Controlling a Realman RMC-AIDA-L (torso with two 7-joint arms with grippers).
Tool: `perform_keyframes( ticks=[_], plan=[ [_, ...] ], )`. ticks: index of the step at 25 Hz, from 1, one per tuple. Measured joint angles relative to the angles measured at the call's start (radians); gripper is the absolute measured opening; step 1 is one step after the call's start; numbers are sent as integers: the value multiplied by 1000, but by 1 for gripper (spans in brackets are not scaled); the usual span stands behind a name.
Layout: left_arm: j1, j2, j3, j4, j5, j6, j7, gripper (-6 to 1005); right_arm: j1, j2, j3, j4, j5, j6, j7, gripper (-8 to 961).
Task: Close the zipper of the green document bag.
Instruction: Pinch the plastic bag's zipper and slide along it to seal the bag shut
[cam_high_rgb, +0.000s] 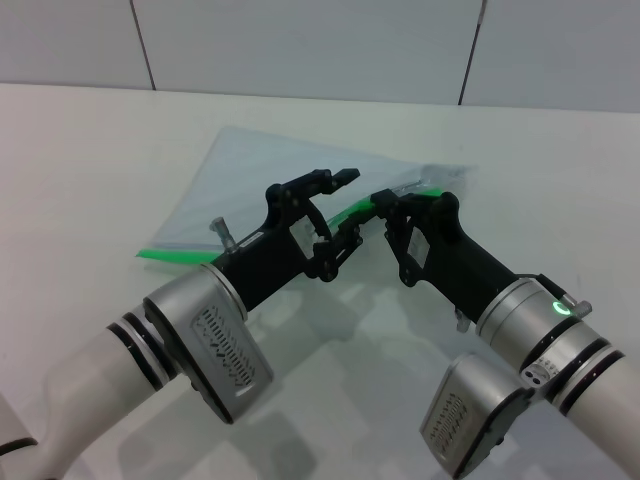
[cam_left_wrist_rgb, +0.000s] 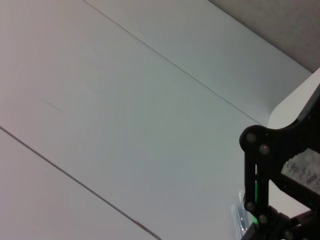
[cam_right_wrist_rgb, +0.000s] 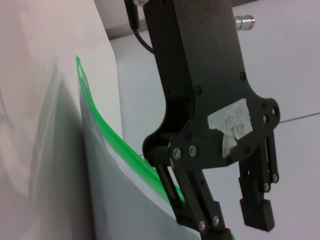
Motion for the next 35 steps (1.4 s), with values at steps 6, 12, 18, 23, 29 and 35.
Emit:
perform_keyframes(
  ticks=[6,12,18,23,29,35],
  plan=[
    [-6,0,1,0,2,-17,1,413,1,-1,-10,0,1,1,0,11],
    [-11,0,1,2,22,-26,12,320,2,0,-16,0,1,-1,0,11],
    [-12,-1,1,1,23,-33,44,281,2,0,-18,-2,1,0,-22,11],
    [-12,-2,1,0,24,-34,54,258,3,0,-19,-3,1,-1,-23,11],
    [-12,-2,1,-1,24,-35,68,221,3,1,-19,-3,0,-1,-23,11],
    [-12,-2,1,-2,25,-35,71,152,3,1,-24,-2,0,-1,-24,12]
  ],
)
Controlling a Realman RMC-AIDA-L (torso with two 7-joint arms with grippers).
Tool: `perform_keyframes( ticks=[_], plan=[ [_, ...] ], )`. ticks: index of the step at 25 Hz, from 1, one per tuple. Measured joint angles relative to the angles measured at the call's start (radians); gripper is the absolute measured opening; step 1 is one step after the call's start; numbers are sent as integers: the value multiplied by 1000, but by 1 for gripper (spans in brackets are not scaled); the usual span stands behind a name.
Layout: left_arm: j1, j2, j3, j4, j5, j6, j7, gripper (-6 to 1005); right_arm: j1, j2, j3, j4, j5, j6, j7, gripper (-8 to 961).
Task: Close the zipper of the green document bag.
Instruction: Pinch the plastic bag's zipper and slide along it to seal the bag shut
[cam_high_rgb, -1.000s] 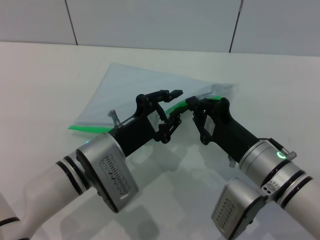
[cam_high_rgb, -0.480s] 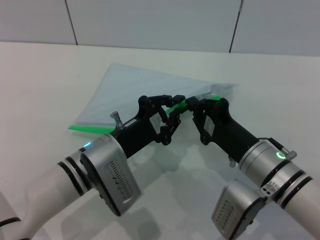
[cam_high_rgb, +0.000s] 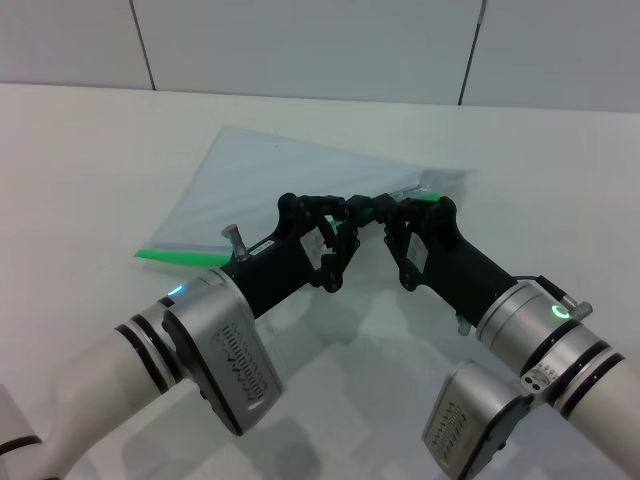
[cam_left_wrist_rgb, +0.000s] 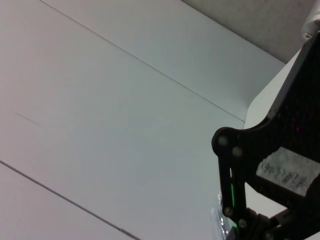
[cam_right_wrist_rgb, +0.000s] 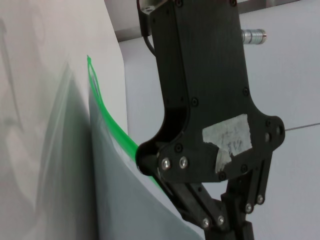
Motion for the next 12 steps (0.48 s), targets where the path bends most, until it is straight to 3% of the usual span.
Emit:
perform_keyframes(
  ticks=[6,12],
  plan=[
    [1,0,-3,-5,0,0,0,80,0,0,-2,1,0,0,0,12],
    [3,0,-7,-10,-3,0,-2,78,0,1,-4,2,-1,0,0,12]
  ],
)
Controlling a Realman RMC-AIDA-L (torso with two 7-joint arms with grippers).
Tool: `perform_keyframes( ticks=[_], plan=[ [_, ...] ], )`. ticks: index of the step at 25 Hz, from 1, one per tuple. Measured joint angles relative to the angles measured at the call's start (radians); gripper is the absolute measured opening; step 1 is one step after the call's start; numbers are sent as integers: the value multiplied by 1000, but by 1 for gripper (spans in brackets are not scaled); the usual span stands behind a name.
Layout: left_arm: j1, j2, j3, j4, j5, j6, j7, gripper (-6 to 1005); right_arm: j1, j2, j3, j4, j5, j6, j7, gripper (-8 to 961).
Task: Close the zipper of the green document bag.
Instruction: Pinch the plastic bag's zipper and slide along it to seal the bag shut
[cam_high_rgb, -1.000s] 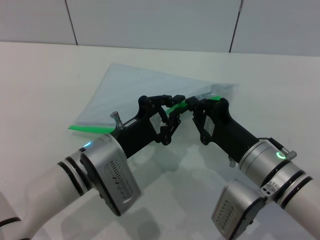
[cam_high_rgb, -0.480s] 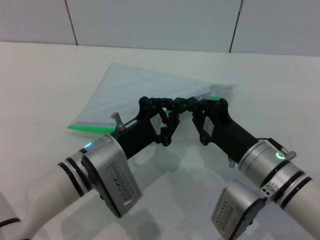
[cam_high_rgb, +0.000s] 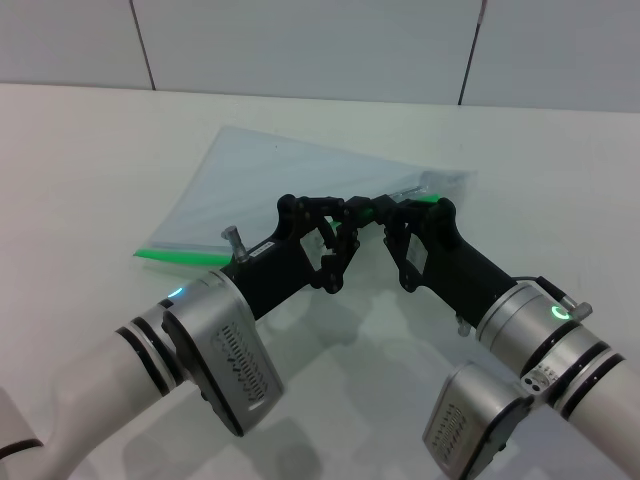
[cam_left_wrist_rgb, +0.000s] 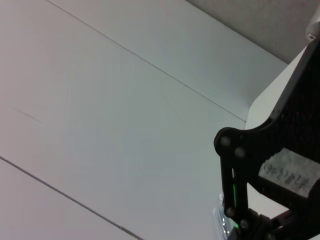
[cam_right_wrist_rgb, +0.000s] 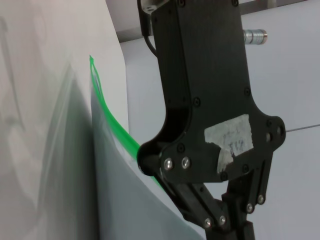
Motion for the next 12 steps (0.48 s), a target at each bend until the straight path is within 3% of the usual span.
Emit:
perform_keyframes(
  ticks=[12],
  plan=[
    [-1,-1,-4,-1,-3,-17,-5,77,-3,-1,4,9,-4,-21,7,12]
  ],
)
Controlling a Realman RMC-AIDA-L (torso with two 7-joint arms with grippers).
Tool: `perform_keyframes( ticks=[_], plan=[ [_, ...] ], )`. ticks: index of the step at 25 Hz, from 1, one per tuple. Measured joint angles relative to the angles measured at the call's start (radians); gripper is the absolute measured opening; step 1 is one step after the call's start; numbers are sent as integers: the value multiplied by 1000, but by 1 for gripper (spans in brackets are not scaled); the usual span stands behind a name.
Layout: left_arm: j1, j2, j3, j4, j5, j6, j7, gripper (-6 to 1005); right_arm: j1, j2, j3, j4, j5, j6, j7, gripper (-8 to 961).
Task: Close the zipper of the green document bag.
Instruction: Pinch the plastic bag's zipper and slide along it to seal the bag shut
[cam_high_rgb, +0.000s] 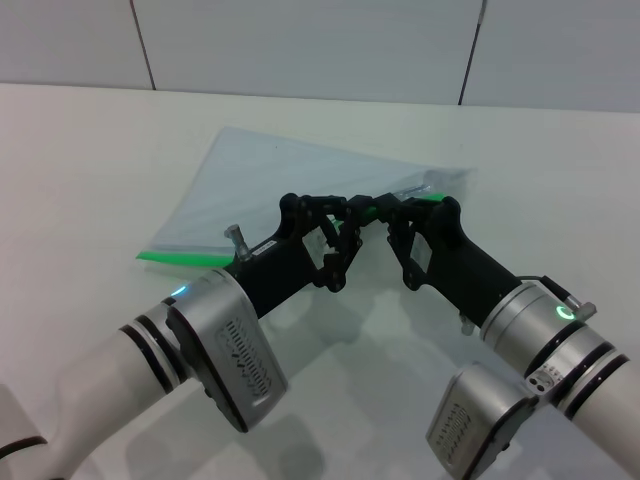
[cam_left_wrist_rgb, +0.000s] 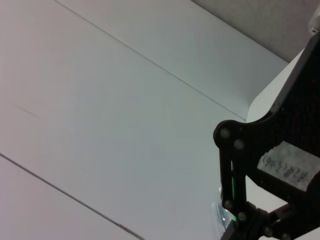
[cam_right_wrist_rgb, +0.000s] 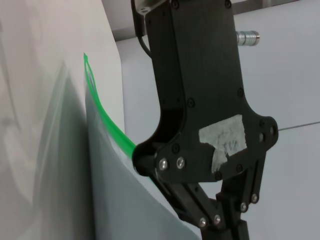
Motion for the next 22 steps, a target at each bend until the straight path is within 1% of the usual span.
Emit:
perform_keyframes(
  ticks=[8,17,22],
  plan=[
    [-1,0,-2,1,-6,-4,-2,80,-1,0,4,21,-2,-24,5,13],
    [2,1,-3,1,-7,-5,-3,83,-3,-2,35,53,8,-35,43,13],
    [3,1,-2,1,-14,-6,-4,85,-7,-2,44,92,11,-74,75,13]
  ],
)
